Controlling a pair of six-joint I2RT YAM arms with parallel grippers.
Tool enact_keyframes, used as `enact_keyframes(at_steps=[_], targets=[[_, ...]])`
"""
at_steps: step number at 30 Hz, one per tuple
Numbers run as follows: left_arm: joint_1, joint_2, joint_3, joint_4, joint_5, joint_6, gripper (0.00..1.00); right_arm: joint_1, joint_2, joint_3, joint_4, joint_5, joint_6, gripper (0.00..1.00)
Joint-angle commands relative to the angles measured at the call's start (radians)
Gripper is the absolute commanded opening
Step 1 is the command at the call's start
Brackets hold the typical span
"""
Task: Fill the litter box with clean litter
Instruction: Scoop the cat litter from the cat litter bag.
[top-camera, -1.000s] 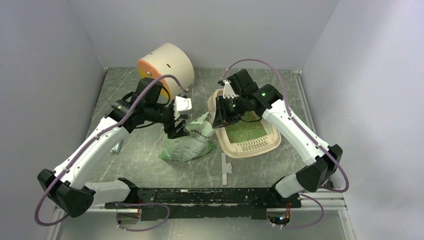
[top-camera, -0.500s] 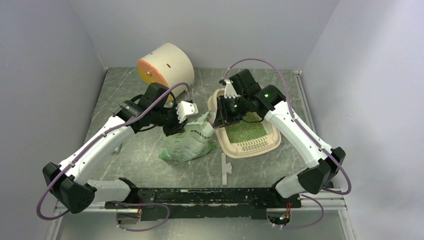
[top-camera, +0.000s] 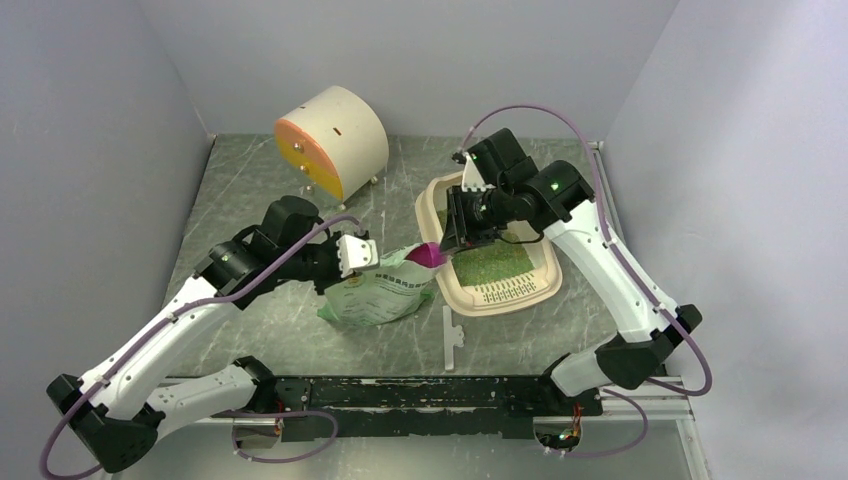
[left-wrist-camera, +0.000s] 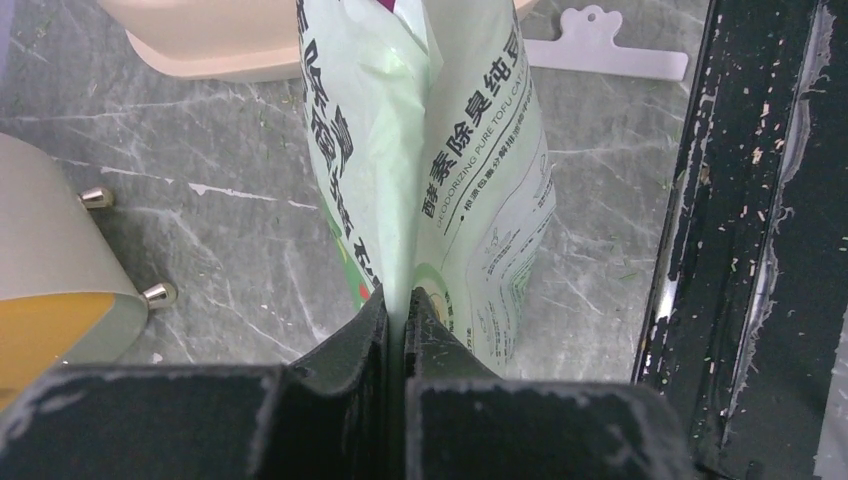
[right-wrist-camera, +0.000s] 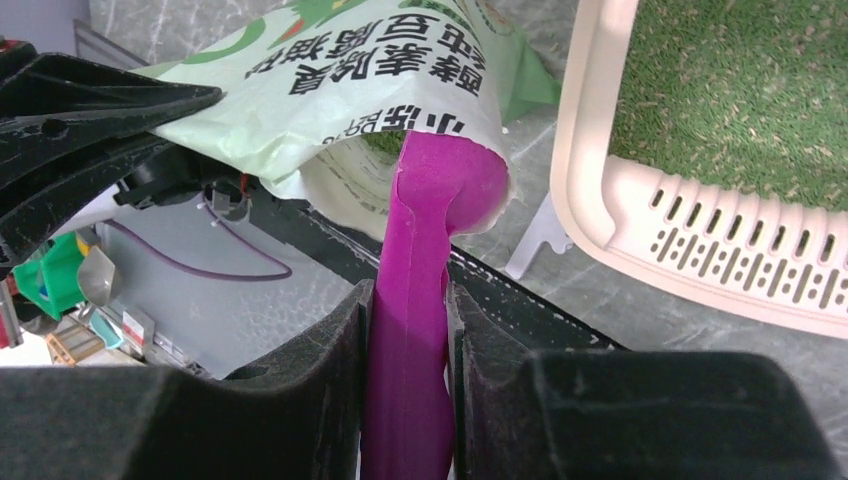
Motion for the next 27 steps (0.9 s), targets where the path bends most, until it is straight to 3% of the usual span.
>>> enact_keyframes(at_steps=[1, 12, 27], targets=[[-0.016, -0.029, 0.020, 0.094, 0.012, 0.055, 0.05, 0.008, 0.022, 0.030, -0.094, 0.073, 0.001, 0.00], [-0.071, -0.018, 0.016, 0.173, -0.069, 0.066, 0.05, 0.108, 0.159, 0.045, -0.089, 0.238, 0.061, 0.00], [-0.097, -0.046, -0.076, 0.268, -0.126, 0.001, 0.05, 0.056, 0.161, -0.132, 0.221, -0.111, -0.038, 0.00]])
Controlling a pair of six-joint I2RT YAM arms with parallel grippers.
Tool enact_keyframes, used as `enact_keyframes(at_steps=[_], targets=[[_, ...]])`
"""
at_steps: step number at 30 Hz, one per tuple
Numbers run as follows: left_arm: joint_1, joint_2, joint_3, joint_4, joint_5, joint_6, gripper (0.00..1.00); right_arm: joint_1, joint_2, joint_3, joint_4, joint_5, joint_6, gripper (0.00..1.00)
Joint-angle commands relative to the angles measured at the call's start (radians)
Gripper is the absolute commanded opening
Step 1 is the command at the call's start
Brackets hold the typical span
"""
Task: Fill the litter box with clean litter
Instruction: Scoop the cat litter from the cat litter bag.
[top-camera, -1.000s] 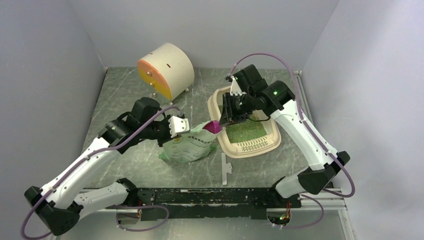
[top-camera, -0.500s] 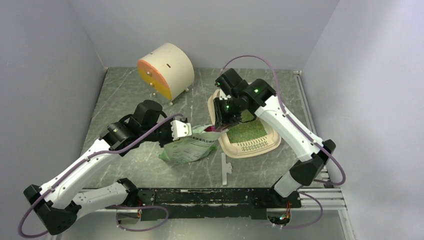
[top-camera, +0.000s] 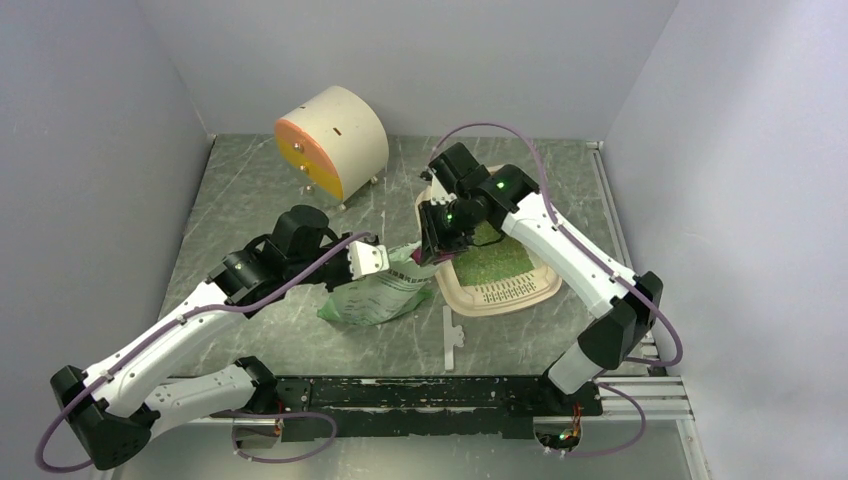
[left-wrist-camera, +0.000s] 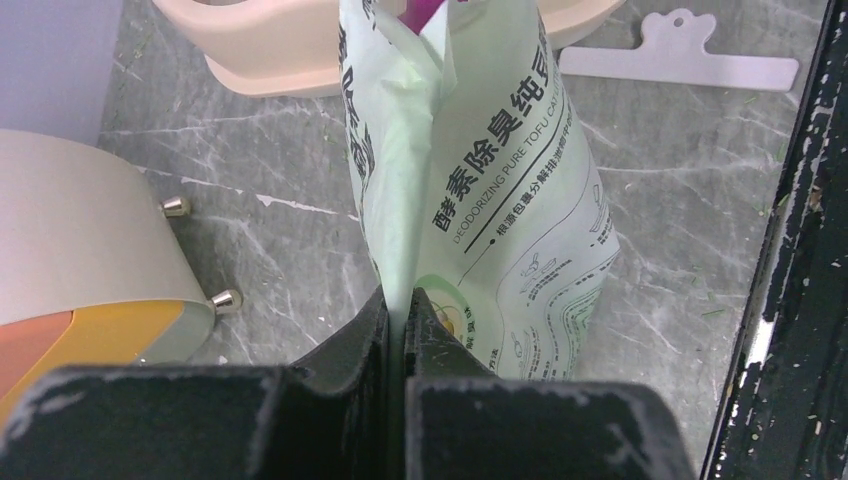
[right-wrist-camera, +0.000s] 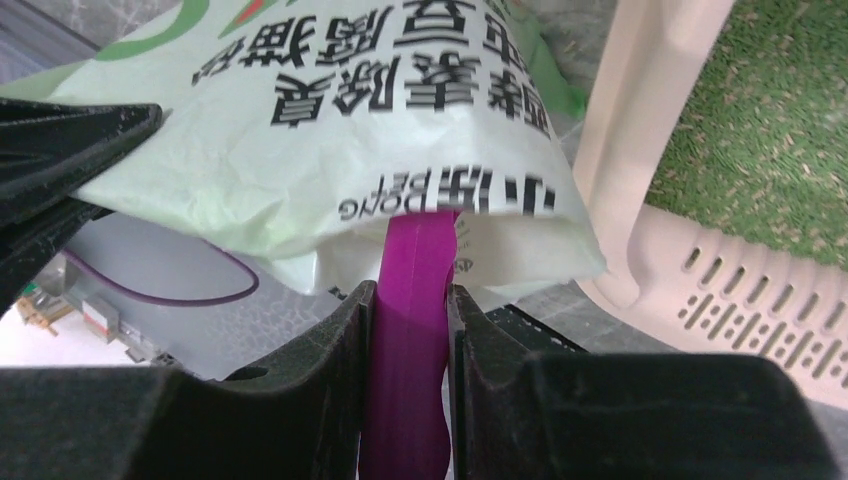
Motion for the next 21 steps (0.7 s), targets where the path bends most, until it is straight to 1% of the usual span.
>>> enact_keyframes(at_steps=[1, 4, 6, 8, 10, 13, 15, 16, 19, 21], targets=[[-0.018, -0.036, 0.023, 0.092, 0.023, -0.021, 0.05, -0.033, 0.023, -0.020, 0.124, -0.147, -0.038, 0.00], [-0.019, -0.049, 0.041, 0.102, 0.005, -0.017, 0.05, -0.057, -0.004, 0.070, 0.097, -0.187, -0.057, 0.00], [-0.018, -0.067, 0.041, 0.128, 0.008, -0.016, 0.05, -0.086, -0.018, 0.097, 0.084, -0.212, -0.067, 0.00], [-0.019, -0.075, 0.044, 0.145, 0.013, -0.021, 0.05, -0.097, -0.002, 0.109, 0.023, -0.155, -0.079, 0.00], [-0.019, -0.074, 0.049, 0.148, 0.019, -0.025, 0.05, -0.097, 0.016, 0.085, -0.017, -0.110, -0.085, 0.00], [-0.019, -0.071, 0.046, 0.152, 0.023, -0.028, 0.05, -0.093, 0.025, 0.013, -0.012, -0.093, -0.087, 0.00], [-0.018, -0.066, 0.045, 0.155, 0.022, -0.028, 0.05, -0.087, 0.046, -0.001, -0.030, -0.046, -0.092, 0.00], [-0.019, -0.062, 0.044, 0.155, 0.023, -0.028, 0.05, -0.086, 0.057, -0.010, -0.030, -0.045, -0.099, 0.00], [-0.019, -0.052, 0.033, 0.165, 0.017, -0.028, 0.05, -0.087, 0.079, -0.027, 0.018, -0.089, -0.111, 0.00], [-0.018, -0.043, 0.027, 0.167, 0.008, -0.027, 0.05, -0.088, 0.096, -0.026, 0.068, -0.149, -0.121, 0.00]])
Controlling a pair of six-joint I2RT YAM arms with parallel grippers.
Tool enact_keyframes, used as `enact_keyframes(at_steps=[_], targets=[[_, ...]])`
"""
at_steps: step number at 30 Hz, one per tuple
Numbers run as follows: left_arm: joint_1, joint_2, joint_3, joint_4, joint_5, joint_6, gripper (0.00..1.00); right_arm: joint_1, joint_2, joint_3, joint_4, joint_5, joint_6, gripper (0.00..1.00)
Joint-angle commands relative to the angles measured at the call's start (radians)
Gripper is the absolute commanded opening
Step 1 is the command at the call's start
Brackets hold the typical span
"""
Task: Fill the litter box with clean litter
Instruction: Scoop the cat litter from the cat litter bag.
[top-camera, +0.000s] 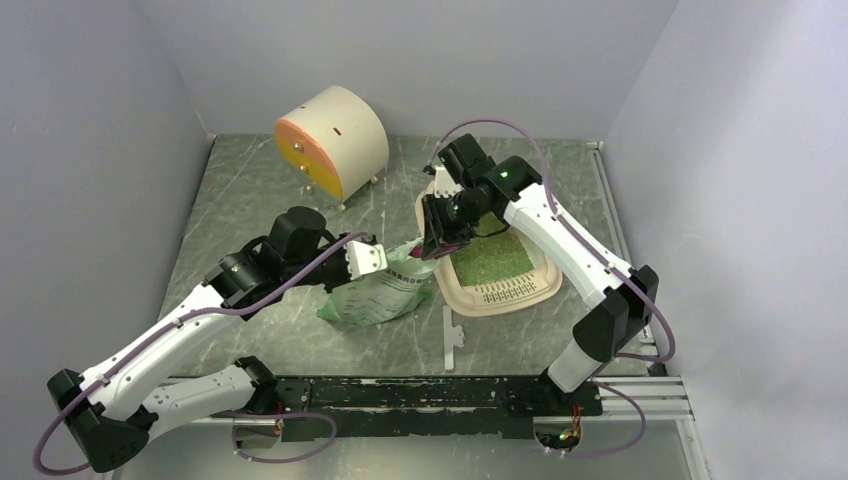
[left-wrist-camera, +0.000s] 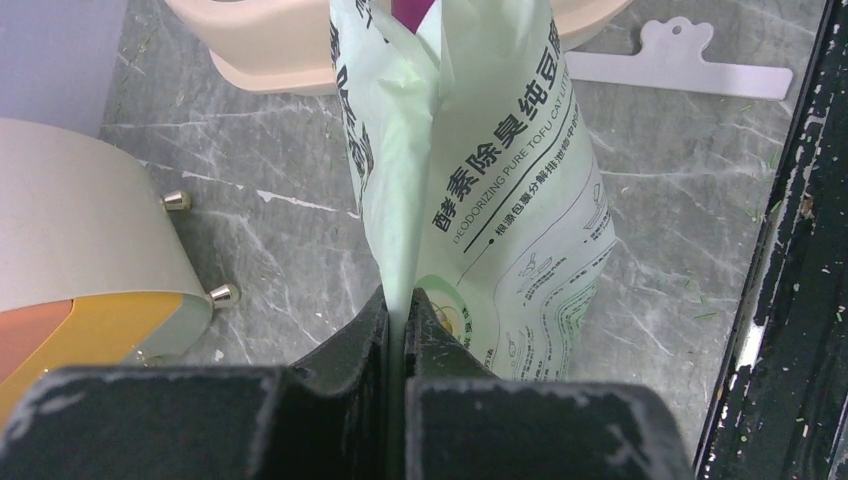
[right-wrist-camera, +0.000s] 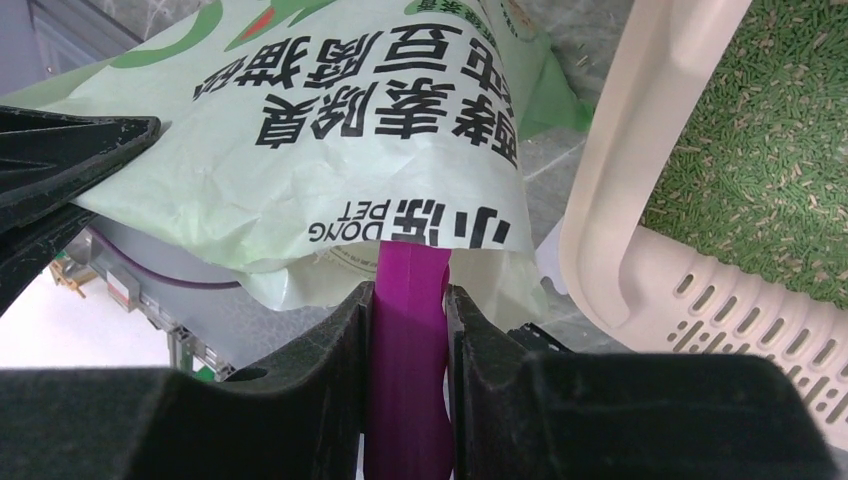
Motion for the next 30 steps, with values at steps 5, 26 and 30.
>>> enact_keyframes(at_steps=[5, 26, 30], targets=[[-0.013, 0.003, 0.004, 0.177, 0.000, -0.005, 0.05, -0.007, 0.100, -0.027, 0.113, -0.121, -0.057, 0.00], [-0.014, -0.021, -0.032, 0.204, 0.030, -0.039, 0.05, -0.375, -0.192, -0.591, 0.866, -0.883, 0.249, 0.00], [-0.014, -0.009, -0.021, 0.216, 0.046, -0.026, 0.05, -0.421, -0.234, -0.701, 1.038, -0.976, 0.363, 0.00]])
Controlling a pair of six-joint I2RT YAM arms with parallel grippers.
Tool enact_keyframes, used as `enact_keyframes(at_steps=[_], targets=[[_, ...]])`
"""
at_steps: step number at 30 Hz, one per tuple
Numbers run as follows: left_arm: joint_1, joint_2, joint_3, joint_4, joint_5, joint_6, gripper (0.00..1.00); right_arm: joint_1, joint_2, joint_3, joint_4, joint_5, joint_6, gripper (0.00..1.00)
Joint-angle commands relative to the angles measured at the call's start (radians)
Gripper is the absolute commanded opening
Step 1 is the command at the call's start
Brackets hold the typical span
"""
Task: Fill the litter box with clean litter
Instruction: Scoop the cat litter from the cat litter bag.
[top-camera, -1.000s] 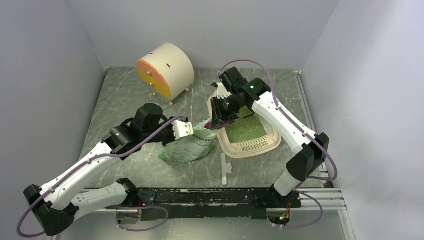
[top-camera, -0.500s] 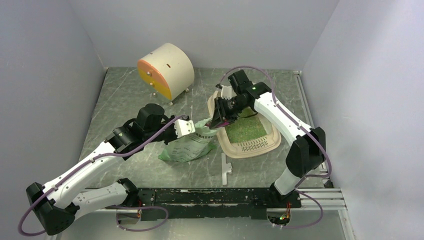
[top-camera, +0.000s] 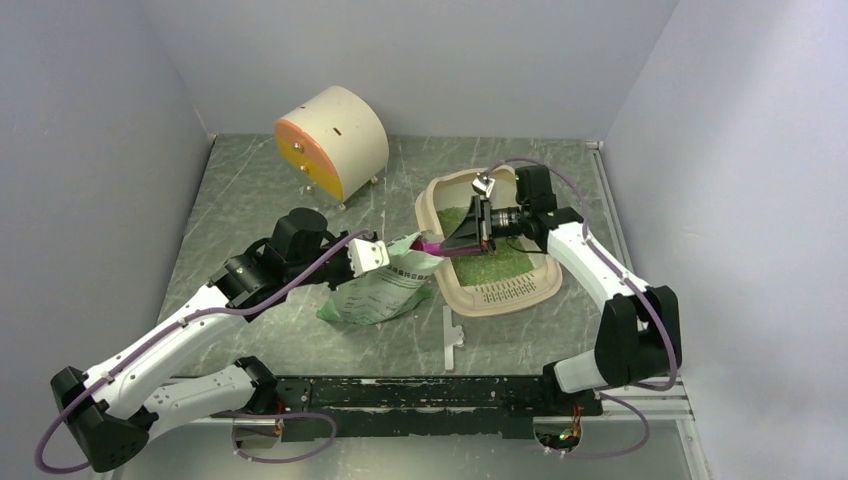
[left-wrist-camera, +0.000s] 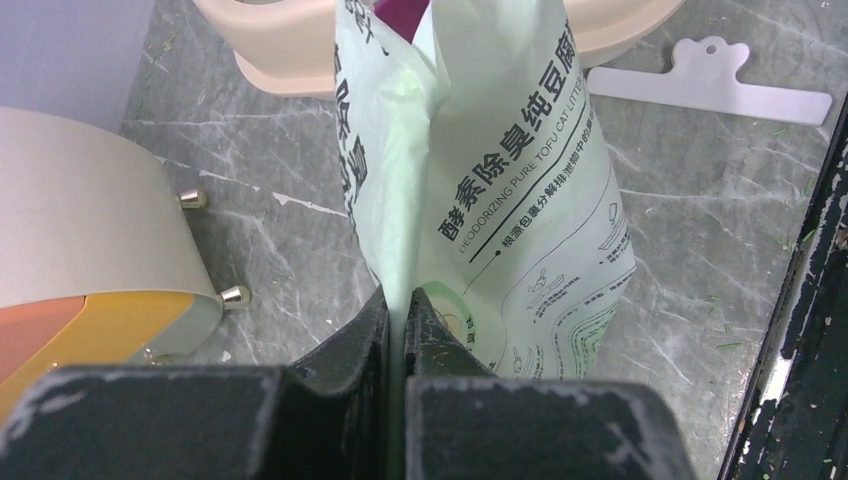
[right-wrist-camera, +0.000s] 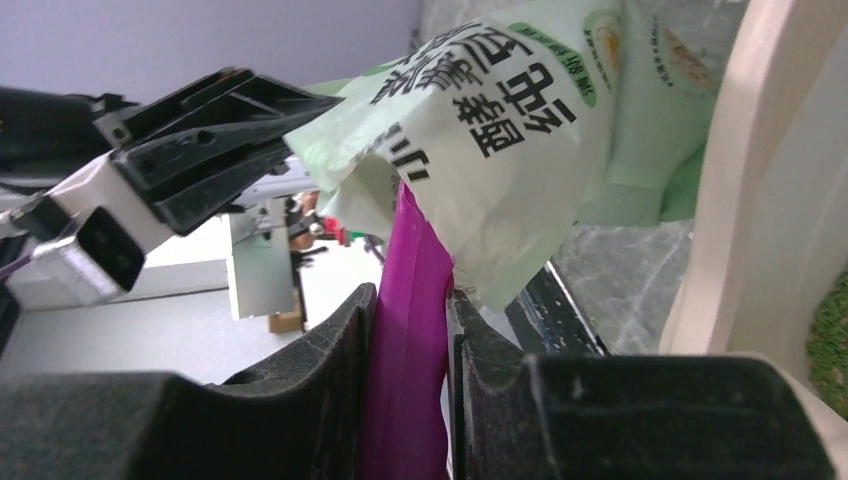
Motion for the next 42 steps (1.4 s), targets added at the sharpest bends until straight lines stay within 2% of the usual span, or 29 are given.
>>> enact_keyframes(at_steps=[1, 6, 10, 15, 22, 25, 29, 31, 34, 38, 42], targets=[[-0.014, -0.008, 0.027, 0.128, 0.084, 0.005, 0.05, -0.053, -0.059, -0.088, 0.302, -0.209, 0.159, 0.00], [-0.014, 0.017, 0.052, 0.112, 0.079, 0.027, 0.05, -0.153, -0.101, -0.169, 0.317, -0.279, 0.151, 0.00], [-0.015, 0.009, 0.052, 0.119, 0.024, 0.027, 0.05, -0.199, -0.145, -0.259, 0.516, -0.288, 0.328, 0.00], [-0.016, -0.006, 0.056, 0.123, -0.057, 0.035, 0.05, -0.238, -0.182, -0.296, 0.548, -0.275, 0.376, 0.00], [-0.016, -0.056, 0.050, 0.102, -0.138, 0.037, 0.05, -0.244, -0.263, -0.385, 0.849, -0.198, 0.693, 0.00], [-0.015, -0.088, 0.040, 0.099, -0.167, 0.025, 0.05, -0.255, -0.298, -0.398, 0.822, -0.186, 0.701, 0.00], [-0.016, -0.115, 0.042, 0.083, -0.187, 0.010, 0.05, -0.269, -0.329, -0.394, 0.633, -0.161, 0.590, 0.00], [-0.015, -0.131, 0.037, 0.088, -0.200, 0.010, 0.05, -0.269, -0.344, -0.432, 0.723, -0.150, 0.667, 0.00], [-0.016, -0.141, 0.028, 0.089, -0.216, 0.016, 0.05, -0.217, -0.353, -0.474, 0.800, -0.106, 0.748, 0.00], [-0.015, -0.146, 0.044, 0.084, -0.310, 0.032, 0.05, -0.041, -0.321, -0.451, 0.808, -0.005, 0.742, 0.00], [-0.015, -0.170, 0.063, 0.086, -0.387, 0.056, 0.05, -0.017, -0.292, -0.457, 0.929, 0.002, 0.820, 0.00]])
